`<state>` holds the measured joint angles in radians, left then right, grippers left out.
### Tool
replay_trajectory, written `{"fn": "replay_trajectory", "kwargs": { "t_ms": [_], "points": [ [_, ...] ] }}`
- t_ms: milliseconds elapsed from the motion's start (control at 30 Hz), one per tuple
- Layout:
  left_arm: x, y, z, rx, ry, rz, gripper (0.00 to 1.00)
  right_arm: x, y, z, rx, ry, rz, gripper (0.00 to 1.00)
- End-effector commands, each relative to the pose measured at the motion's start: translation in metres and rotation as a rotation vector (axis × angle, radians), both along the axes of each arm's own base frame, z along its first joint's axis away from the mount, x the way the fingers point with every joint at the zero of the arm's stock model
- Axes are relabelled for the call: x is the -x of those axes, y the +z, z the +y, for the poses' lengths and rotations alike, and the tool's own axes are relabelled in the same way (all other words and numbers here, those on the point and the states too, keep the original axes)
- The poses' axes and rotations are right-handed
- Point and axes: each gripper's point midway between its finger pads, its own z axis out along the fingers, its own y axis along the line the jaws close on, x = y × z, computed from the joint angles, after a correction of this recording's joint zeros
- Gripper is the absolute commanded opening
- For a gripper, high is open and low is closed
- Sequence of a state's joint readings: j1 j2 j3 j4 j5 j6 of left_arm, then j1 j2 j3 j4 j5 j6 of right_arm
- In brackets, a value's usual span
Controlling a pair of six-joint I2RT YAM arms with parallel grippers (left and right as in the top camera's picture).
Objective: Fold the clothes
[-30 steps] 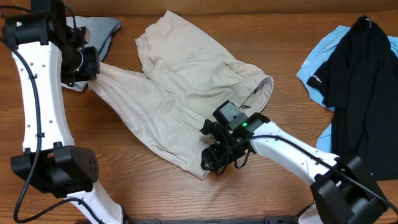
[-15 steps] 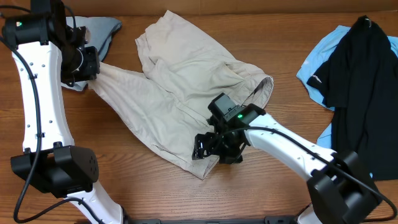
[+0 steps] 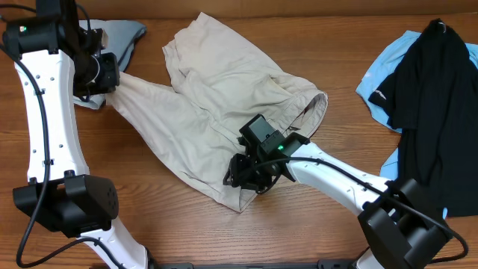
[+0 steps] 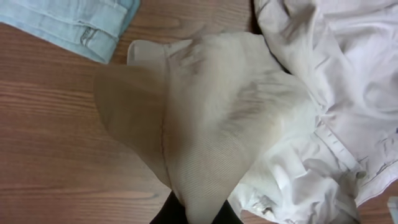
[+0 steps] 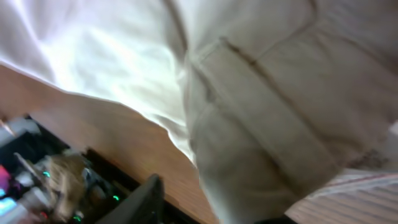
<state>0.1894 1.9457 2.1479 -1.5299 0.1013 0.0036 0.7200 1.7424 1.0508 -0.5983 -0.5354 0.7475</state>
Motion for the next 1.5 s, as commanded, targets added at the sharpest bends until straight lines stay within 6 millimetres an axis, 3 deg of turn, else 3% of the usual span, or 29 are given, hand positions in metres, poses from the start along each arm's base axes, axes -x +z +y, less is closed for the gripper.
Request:
{"fn": "replay_trajectory", "kwargs": {
  "t_ms": [0, 33, 133, 233, 467, 567, 667, 900, 1200, 1333, 1467],
  "points": [
    [-0.002, 0.009, -0.004, -0.005, -0.017, -0.038, 0.04, 0.001, -0.003, 0.005, -0.018, 0.002, 0.019, 0.2],
    [-0.003, 0.009, -0.004, -0.005, -0.016, -0.042, 0.04, -0.001, -0.003, 0.005, -0.023, 0.0, 0.012, 0.05],
    [-0.005, 0.01, -0.003, -0.004, -0.006, -0.051, 0.04, -0.01, 0.003, 0.004, -0.04, 0.002, -0.017, 0.04],
    [-0.008, 0.011, -0.002, -0.014, -0.006, -0.064, 0.04, -0.025, 0.021, -0.002, -0.06, 0.014, -0.079, 0.04],
    [-0.011, 0.04, 0.006, -0.03, 0.02, -0.144, 0.04, -0.048, 0.091, -0.085, 0.062, -0.115, -0.252, 0.04],
    [-0.01, 0.05, -0.004, 0.02, 0.022, -0.167, 0.04, -0.037, 0.115, -0.128, 0.133, -0.19, -0.28, 0.04],
    [-0.001, 0.048, -0.017, 0.042, -0.003, -0.126, 0.04, -0.02, 0.131, -0.167, 0.202, -0.27, -0.292, 0.04],
    [0.027, 0.04, -0.034, 0.027, -0.04, -0.003, 0.04, 0.016, 0.168, -0.22, 0.222, -0.423, -0.384, 0.04],
    [0.041, 0.067, -0.052, 0.034, -0.082, -0.08, 0.04, 0.055, 0.184, -0.256, 0.295, -0.525, -0.399, 0.04],
    [0.045, 0.074, -0.061, 0.01, -0.107, -0.098, 0.04, 0.055, 0.182, -0.264, 0.344, -0.539, -0.388, 0.04],
    [0.039, 0.06, -0.073, 0.002, -0.144, -0.063, 0.04, 0.047, 0.173, -0.27, 0.405, -0.538, -0.346, 0.04]
  ]
}}
